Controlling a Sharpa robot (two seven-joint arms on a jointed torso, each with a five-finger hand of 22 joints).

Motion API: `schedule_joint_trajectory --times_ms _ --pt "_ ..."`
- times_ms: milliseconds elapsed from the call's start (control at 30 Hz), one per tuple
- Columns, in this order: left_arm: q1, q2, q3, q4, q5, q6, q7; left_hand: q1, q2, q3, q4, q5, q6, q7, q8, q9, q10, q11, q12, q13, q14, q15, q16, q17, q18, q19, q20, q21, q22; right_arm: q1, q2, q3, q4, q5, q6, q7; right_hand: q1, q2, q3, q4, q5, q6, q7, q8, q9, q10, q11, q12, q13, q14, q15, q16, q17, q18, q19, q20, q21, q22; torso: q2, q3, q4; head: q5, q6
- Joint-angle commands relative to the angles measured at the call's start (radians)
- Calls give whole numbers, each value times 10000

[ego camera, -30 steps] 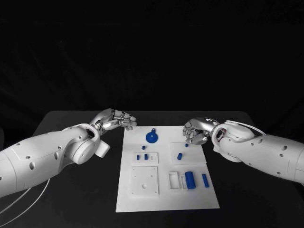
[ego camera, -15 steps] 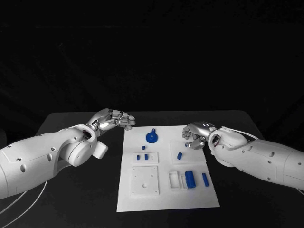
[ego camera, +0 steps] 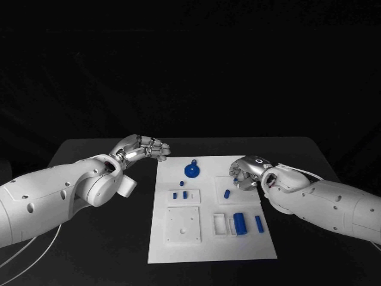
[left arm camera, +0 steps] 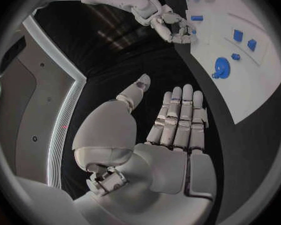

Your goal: Assemble the parts on the task board

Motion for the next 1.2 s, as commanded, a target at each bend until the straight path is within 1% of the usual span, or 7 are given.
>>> schedule_joint_trajectory --times_ms 33,167,333,467,700,900,1200 --pt "6 18 6 9 165 134 124 89 28 -86 -1 23 1 55 37 -11 10 81 38 -17 -3 95 -67 10 150 -1 82 -52 12 -34 -3 -9 -13 -72 -37 101 13 83 88 55 16 107 -50 64 -2 142 -29 75 -6 -17 -90 105 24 307 90 -193 149 257 -3 -6 -6 4 -1" --pt "6 21 6 -2 166 144 100 79 40 -91 4 23 3 55 41 -13 12 87 42 -25 10 102 -77 16 160 3 90 -56 17 -34 -13 -9 -1 -114 -7 113 -8 198 228 109 7 329 -147 181 47 467 -140 201 55 -32 -197 314 60 307 65 -238 442 256 -10 -18 -6 -4 -2" --pt "6 10 6 -19 223 204 56 73 45 -95 6 23 4 54 43 -14 13 89 44 -31 21 104 -83 21 167 6 94 -59 20 -35 -45 -9 14 -327 5 31 -4 335 346 42 8 678 -307 366 170 966 -321 414 244 7 -370 659 151 307 103 -320 906 260 -3 -16 -5 -38 -35" --pt "6 10 5 -36 224 221 36 67 47 -99 7 22 3 54 45 -16 11 91 44 -37 29 105 -89 26 172 9 97 -61 24 -36 -64 -9 6 -570 -61 -112 -33 344 403 -26 13 742 -340 384 225 1047 -358 420 375 -47 -408 836 164 307 87 -367 1266 253 -6 -21 -9 -52 -41" --pt "6 -10 5 -51 225 255 -8 55 40 -110 5 21 -3 56 45 -21 1 95 41 -50 33 110 -108 31 181 7 104 -70 29 -40 -94 -9 -1 -768 -121 -316 -44 163 416 -94 15 705 -324 345 251 983 -338 352 461 -97 -390 921 117 307 20 -384 1524 240 -3 -20 -10 -96 -53" --pt "6 -20 4 -54 225 280 -32 43 35 -122 5 20 -13 59 44 -27 -17 103 35 -67 28 118 -134 37 189 -2 113 -84 35 -43 -91 -10 13 -841 -172 -373 -166 -111 288 -91 63 658 -301 303 263 715 -249 183 482 -120 -306 998 73 307 -51 -388 1682 230 -3 -24 -13 -133 -59" --pt "6 -27 4 -73 230 286 -61 22 39 -134 11 21 -36 68 37 -37 -39 114 29 -90 45 120 -156 51 200 -3 121 -98 45 -58 -105 -10 105 -1041 -66 -455 -71 -129 199 -157 22 827 -371 367 343 954 -337 342 810 -126 -386 1241 88 307 -72 -430 1976 220 1 -25 -4 -164 -73"
